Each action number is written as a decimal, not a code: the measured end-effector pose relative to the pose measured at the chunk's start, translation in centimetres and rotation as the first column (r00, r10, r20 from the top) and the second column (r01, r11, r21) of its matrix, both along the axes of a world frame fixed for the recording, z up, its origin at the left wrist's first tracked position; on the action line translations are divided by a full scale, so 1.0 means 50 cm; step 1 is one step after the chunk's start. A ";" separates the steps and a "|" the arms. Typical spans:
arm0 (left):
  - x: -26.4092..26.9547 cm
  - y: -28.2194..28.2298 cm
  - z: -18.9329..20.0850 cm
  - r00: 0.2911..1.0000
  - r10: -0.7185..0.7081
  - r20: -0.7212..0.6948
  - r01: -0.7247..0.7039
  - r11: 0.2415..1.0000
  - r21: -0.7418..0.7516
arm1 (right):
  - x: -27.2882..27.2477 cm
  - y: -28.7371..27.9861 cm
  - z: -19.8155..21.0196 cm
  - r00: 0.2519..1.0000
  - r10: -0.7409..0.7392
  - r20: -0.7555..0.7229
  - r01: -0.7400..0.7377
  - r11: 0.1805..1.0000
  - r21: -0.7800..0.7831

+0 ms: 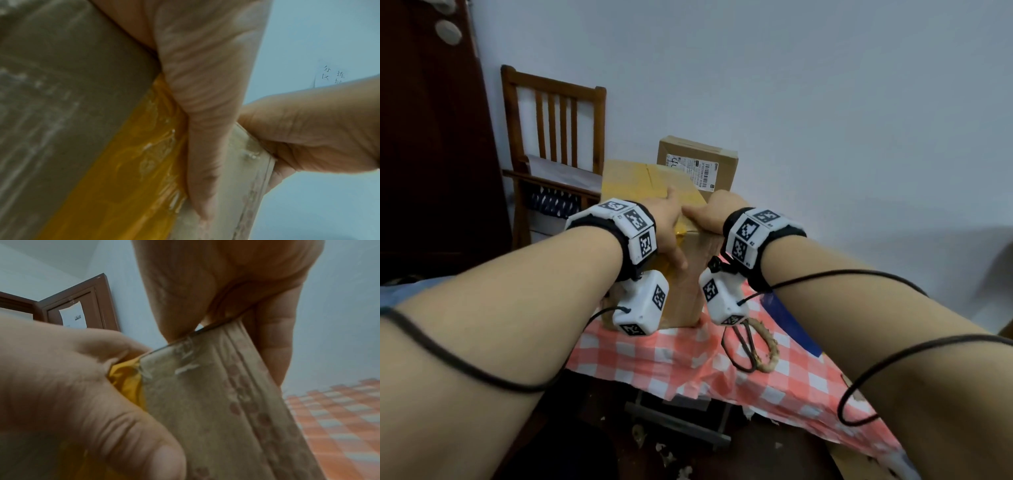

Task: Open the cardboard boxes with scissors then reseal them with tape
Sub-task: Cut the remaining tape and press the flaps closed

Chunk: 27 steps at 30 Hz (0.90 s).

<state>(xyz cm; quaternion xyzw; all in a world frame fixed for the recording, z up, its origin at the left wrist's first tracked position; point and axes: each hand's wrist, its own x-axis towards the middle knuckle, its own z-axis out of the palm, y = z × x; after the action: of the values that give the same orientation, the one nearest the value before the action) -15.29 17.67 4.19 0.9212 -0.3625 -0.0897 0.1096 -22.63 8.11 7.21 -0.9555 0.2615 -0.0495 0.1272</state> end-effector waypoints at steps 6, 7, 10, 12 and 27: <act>0.002 -0.001 -0.004 1.000 -0.005 0.018 0.005 1.000 -0.006 | 0.013 0.008 0.009 0.998 -0.002 -0.069 -0.001 0.999 -0.045; 0.004 -0.001 -0.004 1.000 -0.007 0.020 0.007 1.000 -0.009 | 0.015 0.013 0.011 0.998 0.011 -0.068 -0.014 0.999 -0.036; 0.004 0.001 -0.005 1.000 -0.004 0.023 0.004 1.000 -0.001 | 0.022 0.020 0.012 0.995 0.013 -0.102 -0.019 0.998 -0.063; 0.001 0.001 -0.003 1.000 -0.005 0.022 0.005 1.000 0.012 | 0.019 0.009 0.005 0.994 -0.009 -0.113 -0.001 0.996 -0.085; -0.009 0.004 0.006 1.000 0.021 0.009 -0.021 1.000 0.020 | -0.043 -0.026 -0.028 0.991 0.085 0.100 -0.109 0.956 0.273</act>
<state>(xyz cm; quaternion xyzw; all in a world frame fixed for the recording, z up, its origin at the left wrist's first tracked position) -15.74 17.88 4.50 0.9264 -0.3523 -0.0882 0.0995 -24.79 6.79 5.83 -0.9368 0.2128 -0.0477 0.2735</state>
